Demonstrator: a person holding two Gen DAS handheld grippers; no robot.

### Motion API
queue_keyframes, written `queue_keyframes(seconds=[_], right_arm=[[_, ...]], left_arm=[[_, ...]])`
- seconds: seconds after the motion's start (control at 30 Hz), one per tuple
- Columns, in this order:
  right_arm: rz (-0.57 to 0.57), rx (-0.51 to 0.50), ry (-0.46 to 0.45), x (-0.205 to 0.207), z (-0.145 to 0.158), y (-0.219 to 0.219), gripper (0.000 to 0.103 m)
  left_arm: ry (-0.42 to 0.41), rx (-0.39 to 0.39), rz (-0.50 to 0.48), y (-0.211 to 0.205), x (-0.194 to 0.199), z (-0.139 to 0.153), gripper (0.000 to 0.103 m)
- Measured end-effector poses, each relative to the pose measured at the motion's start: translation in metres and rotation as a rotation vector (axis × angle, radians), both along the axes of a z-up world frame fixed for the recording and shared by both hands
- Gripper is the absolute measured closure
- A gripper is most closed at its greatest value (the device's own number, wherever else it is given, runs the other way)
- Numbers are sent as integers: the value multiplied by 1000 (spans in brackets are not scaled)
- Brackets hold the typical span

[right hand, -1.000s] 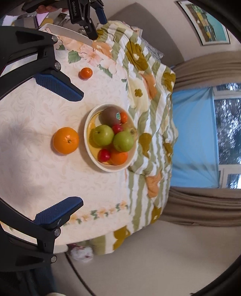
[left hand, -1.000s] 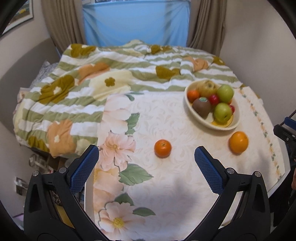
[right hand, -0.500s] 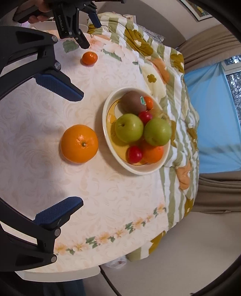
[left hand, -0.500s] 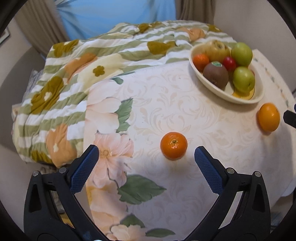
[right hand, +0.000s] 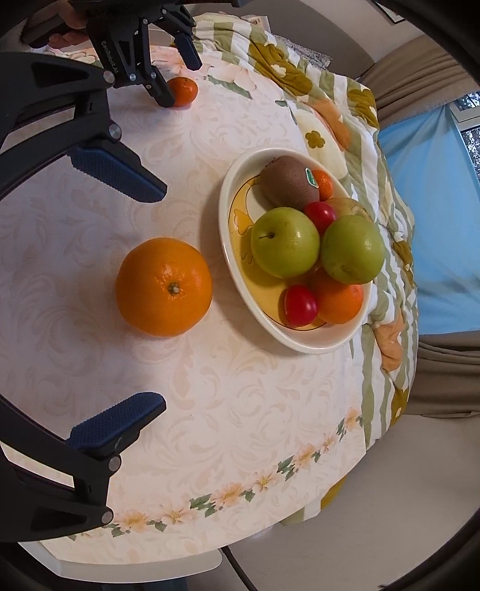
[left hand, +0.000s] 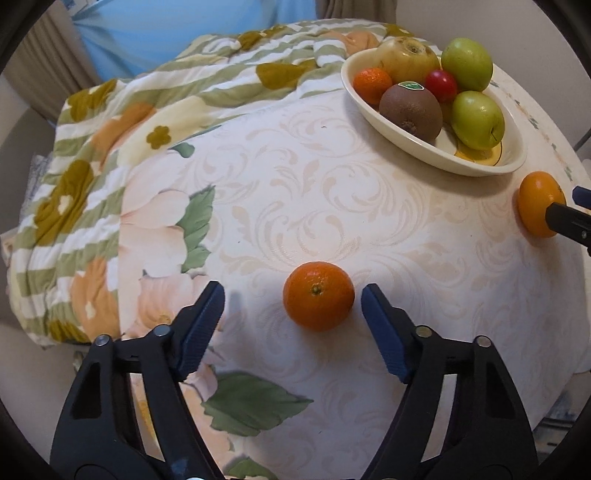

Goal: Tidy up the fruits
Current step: 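Grasp the tangerine with the left tool while the right tool grasps the large orange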

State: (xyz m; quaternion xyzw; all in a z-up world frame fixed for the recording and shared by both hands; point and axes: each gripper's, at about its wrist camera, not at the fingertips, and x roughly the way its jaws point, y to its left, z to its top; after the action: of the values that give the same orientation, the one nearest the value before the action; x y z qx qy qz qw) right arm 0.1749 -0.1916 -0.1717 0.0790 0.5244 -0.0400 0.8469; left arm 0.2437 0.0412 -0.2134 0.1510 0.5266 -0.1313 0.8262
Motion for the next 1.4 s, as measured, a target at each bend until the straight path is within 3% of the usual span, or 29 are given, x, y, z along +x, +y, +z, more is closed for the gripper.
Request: queue_keyframes(seconds=[0.27, 0.33, 0.77, 0.9, 1.03, 1.1, 1.4], right_arm=[[-4, 5, 11, 3, -5, 2, 4], [-5, 8, 15, 4, -6, 3, 5], [-5, 13, 27, 9, -11, 7, 8], [1, 9, 46, 16, -18, 7, 27], [-1, 12, 50, 18, -23, 6, 33], [3, 7, 55, 19, -25, 7, 46], [14, -3, 33, 15, -15, 8, 47]], left_arm=[[26, -48, -30, -5, 0, -4, 55], [30, -59, -35, -7, -1, -3, 58], [40, -79, -37, -2, -6, -2, 58], [41, -85, -32, -1, -7, -2, 58], [44, -89, -26, 1, -9, -1, 58], [45, -90, -24, 2, -10, -1, 58], [34, -95, -24, 5, -13, 6, 58]])
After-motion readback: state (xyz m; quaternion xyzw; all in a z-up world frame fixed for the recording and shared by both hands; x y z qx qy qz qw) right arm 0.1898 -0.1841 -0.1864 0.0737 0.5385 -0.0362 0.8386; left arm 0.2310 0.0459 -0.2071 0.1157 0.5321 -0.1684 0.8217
